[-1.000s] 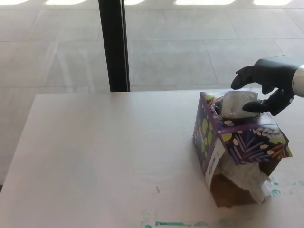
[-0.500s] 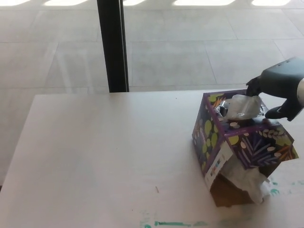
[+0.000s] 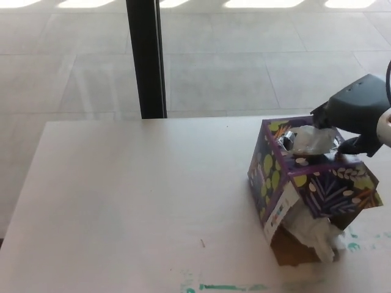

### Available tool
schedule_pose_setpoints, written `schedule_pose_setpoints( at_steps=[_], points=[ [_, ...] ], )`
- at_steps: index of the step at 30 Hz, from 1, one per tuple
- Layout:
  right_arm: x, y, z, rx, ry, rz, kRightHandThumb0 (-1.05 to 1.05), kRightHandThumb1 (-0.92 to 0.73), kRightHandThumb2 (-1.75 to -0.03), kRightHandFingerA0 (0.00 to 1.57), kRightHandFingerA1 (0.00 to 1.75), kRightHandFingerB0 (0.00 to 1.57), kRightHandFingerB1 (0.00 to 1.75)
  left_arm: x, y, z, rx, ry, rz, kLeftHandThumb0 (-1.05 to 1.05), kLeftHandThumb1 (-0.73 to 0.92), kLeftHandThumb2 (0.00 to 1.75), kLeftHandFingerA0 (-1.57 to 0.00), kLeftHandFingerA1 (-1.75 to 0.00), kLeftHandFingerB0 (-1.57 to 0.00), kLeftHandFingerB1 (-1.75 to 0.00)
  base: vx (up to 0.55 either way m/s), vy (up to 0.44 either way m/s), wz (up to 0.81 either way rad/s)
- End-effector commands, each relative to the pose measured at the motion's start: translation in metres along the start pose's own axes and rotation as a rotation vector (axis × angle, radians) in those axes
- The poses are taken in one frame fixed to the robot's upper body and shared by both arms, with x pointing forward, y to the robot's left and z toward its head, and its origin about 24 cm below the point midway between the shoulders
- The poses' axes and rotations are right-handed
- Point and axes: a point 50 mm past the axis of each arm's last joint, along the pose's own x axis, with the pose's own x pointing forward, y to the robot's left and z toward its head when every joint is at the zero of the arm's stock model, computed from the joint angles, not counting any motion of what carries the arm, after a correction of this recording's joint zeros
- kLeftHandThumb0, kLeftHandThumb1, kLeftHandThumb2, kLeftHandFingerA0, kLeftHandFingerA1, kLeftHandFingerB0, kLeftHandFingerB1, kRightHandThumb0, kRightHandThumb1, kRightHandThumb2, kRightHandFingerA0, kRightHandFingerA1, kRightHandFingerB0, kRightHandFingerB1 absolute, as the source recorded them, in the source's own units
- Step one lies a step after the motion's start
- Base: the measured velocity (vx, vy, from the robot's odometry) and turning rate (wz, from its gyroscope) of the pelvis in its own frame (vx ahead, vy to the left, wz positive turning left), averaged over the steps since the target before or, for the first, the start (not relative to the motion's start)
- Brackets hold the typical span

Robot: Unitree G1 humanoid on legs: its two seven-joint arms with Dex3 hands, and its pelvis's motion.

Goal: The robot uses its right hand to pull out a tissue from the tissue box kept in the middle of the desk and put it on the right side

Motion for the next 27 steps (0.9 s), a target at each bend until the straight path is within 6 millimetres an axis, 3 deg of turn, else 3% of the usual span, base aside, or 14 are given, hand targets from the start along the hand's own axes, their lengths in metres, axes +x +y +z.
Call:
schedule_pose_setpoints(
  at_steps=[1,3,5,6,10,11,12,14,16,17,19,22,23,27],
  points=[
    [-0.002,0.008,0.011,0.028,-0.074,-0.141,-0.38,-0.67,-0.60,0.77,1.74,0.79,0.78,-0.001,0.007,0.005,-0.002,-0.040,0.024,-1.05,0.84,0.81,-0.80,-1.32,-0.53,-1.34,0.00,0.000,0.00],
    [-0.003,0.007,0.015,0.047,-0.088,-0.171,-0.39,-0.68,-0.61,0.79,1.75,0.78,0.80,-0.002,0.006,0.005,-0.009,-0.043,0.021,-1.05,0.83,0.82,-0.81,-1.34,-0.53,-1.36,0.00,0.000,0.00],
    [-0.003,0.006,0.016,0.035,-0.086,-0.162,-0.42,-0.67,-0.63,0.80,1.69,0.78,0.59,-0.002,0.006,0.005,-0.011,-0.048,0.025,-1.05,0.84,0.84,-0.84,-1.33,-0.53,-1.37,0.00,0.000,0.00],
    [-0.003,0.006,0.017,0.037,-0.087,-0.155,-0.39,-0.66,-0.62,0.78,1.69,0.79,0.66,-0.002,0.007,0.005,-0.005,-0.050,0.028,-1.05,0.83,0.85,-0.86,-1.33,-0.54,-1.39,0.00,0.000,0.00],
    [-0.004,0.009,0.014,0.037,-0.082,-0.129,-0.39,-0.64,-0.62,0.76,1.65,0.81,0.60,-0.002,0.007,0.004,-0.012,-0.048,0.036,-1.05,0.85,0.86,-0.85,-1.33,-0.54,-1.39,0.00,0.000,0.00],
    [-0.005,0.010,0.013,0.030,-0.083,-0.127,-0.36,-0.63,-0.59,0.79,1.67,0.81,0.74,-0.002,0.006,0.004,-0.008,-0.049,0.034,-1.05,0.85,0.86,-0.81,-1.35,-0.55,-1.40,0.00,0.000,0.00],
    [-0.005,0.011,0.012,0.025,-0.081,-0.115,-0.37,-0.64,-0.60,0.74,1.66,0.79,0.69,-0.002,0.006,0.004,-0.004,-0.051,0.032,-1.05,0.85,0.86,-0.82,-1.35,-0.55,-1.39,0.00,0.000,0.00],
    [-0.006,0.011,0.010,0.012,-0.075,-0.104,-0.36,-0.64,-0.61,0.75,1.66,0.81,0.75,-0.002,0.006,0.005,-0.006,-0.052,0.032,-1.05,0.85,0.86,-0.83,-1.34,-0.55,-1.39,0.00,0.000,0.00],
    [-0.007,0.014,0.007,0.007,-0.066,-0.122,-0.28,-0.65,-0.56,0.77,1.73,0.77,1.20,-0.001,0.005,0.004,-0.013,-0.049,0.028,-1.05,0.84,0.90,-0.80,-1.35,-0.51,-1.37,0.00,0.000,0.00],
    [-0.006,0.015,0.007,0.004,-0.059,-0.141,-0.36,-0.49,-0.89,1.12,1.34,0.81,1.14,-0.002,0.006,0.004,-0.030,-0.049,0.032,-1.05,0.82,0.87,-0.81,-1.35,-0.54,-1.41,0.00,0.000,0.00],
    [-0.006,0.016,0.007,-0.005,-0.054,-0.147,-0.37,-0.51,-0.92,1.10,1.32,0.79,1.09,-0.002,0.006,0.003,-0.032,-0.049,0.032,-1.05,0.84,0.87,-0.84,-1.34,-0.54,-1.41,0.00,0.000,0.00],
    [-0.007,0.017,0.006,-0.029,-0.038,-0.163,-0.43,-0.51,-0.90,1.15,1.39,0.84,1.20,-0.002,0.006,0.000,-0.023,-0.043,0.032,-1.05,0.86,0.87,-0.85,-1.32,-0.52,-1.41,0.00,0.000,0.00],
    [-0.007,0.017,0.006,-0.044,-0.028,-0.172,-0.31,-0.70,-0.64,0.84,1.75,0.66,1.54,-0.003,0.006,-0.001,-0.016,-0.042,0.034,-1.05,0.87,0.87,-0.87,-1.31,-0.51,-1.41,0.00,0.000,0.00],
    [-0.008,0.018,0.005,-0.048,-0.017,-0.220,-0.30,-0.68,-0.67,0.86,1.75,0.69,1.55,-0.003,0.006,-0.002,-0.022,-0.048,0.036,-1.05,0.86,0.87,-0.87,-1.31,-0.52,-1.42,0.00,0.000,0.00]
  ],
)
